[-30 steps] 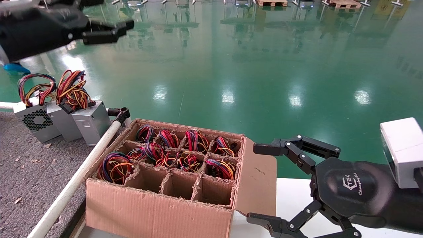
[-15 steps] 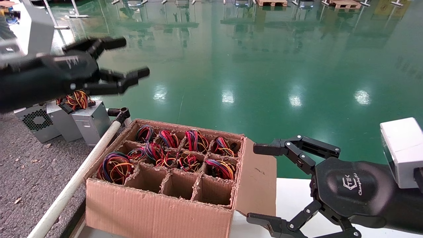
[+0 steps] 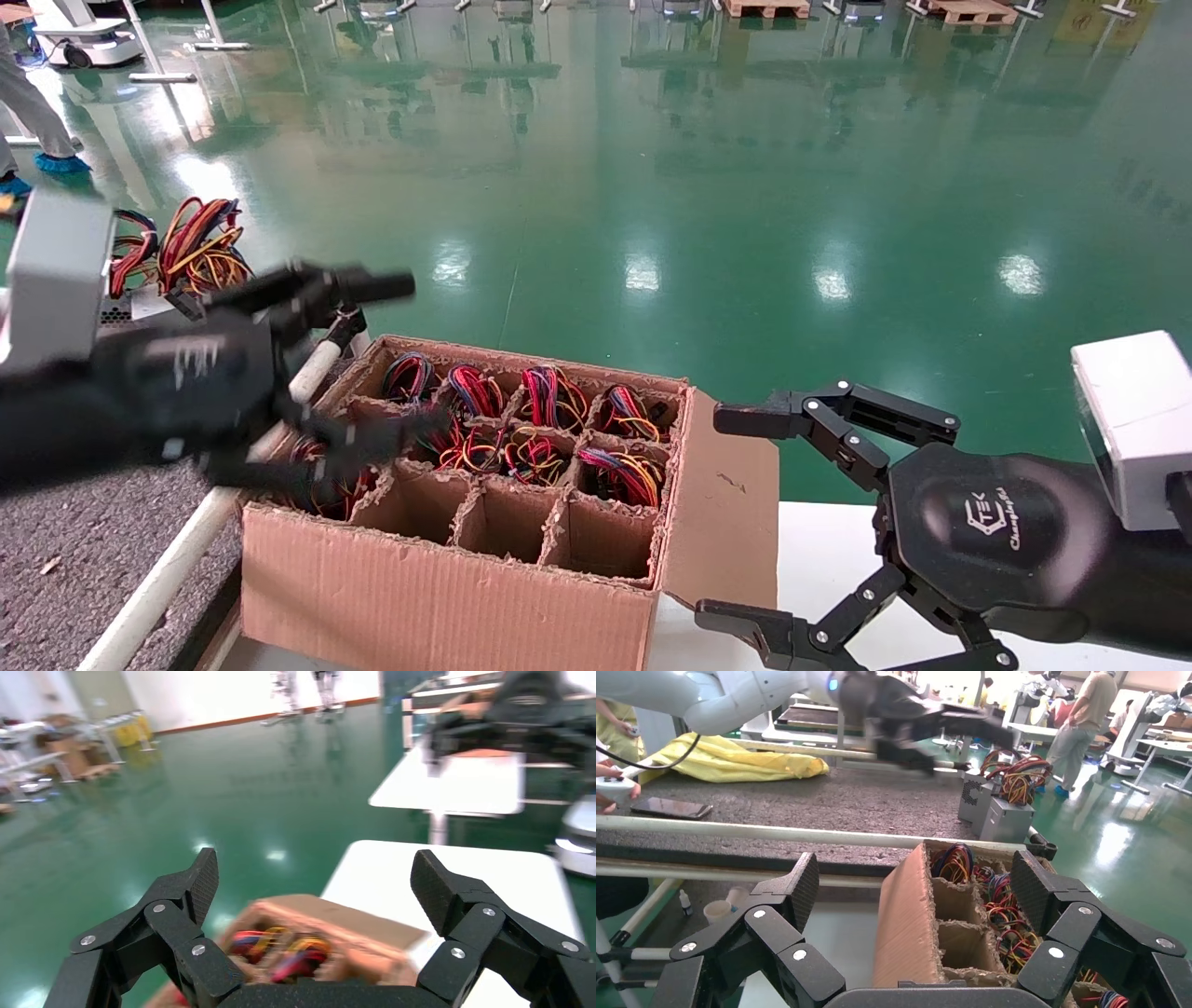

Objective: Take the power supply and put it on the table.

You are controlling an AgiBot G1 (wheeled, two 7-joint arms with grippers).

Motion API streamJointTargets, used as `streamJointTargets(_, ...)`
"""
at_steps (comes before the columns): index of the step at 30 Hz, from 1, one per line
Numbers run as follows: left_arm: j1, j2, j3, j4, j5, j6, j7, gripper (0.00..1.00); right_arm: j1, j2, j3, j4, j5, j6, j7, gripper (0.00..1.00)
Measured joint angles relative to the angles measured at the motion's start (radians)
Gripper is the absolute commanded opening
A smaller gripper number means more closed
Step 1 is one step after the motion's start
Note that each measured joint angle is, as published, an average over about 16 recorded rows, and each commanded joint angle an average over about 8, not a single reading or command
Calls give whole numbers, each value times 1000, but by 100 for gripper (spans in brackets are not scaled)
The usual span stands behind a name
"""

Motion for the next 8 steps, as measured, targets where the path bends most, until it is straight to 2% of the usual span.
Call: streamJointTargets(8,68,-34,-10,-68,-55,55,-16,100,0,0,0,0,0,0,0,100)
